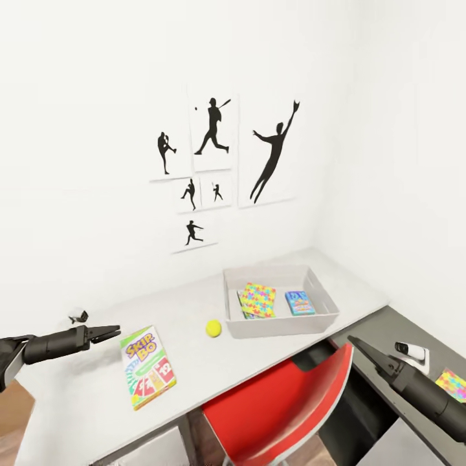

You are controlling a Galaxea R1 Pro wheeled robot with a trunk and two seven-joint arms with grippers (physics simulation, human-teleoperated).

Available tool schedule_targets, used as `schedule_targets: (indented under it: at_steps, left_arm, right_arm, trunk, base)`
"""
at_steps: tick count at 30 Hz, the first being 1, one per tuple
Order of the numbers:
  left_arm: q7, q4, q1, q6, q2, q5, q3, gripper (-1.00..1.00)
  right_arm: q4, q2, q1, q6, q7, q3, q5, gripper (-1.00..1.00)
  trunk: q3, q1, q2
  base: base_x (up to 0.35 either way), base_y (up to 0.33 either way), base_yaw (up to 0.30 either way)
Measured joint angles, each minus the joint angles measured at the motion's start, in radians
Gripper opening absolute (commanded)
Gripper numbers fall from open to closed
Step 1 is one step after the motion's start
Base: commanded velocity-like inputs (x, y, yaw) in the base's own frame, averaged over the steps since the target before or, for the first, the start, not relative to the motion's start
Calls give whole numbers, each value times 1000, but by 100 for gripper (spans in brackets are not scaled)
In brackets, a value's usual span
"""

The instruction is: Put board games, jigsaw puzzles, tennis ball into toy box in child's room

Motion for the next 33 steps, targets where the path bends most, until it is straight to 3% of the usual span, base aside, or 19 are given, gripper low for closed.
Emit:
schedule_targets:
  at_steps: [12,33]
  left_arm:
    - [0,0,0,0,2,0,0,100]
    - [0,0,0,1,-1,0,0,100]
  right_arm:
    - [-1,0,0,0,-4,1,0,100]
    - [-1,0,0,0,-9,1,-2,100]
  trunk:
    - [0,0,0]
    - [0,0,0]
  base:
    - [-3,52,289]
    - [0,224,251]
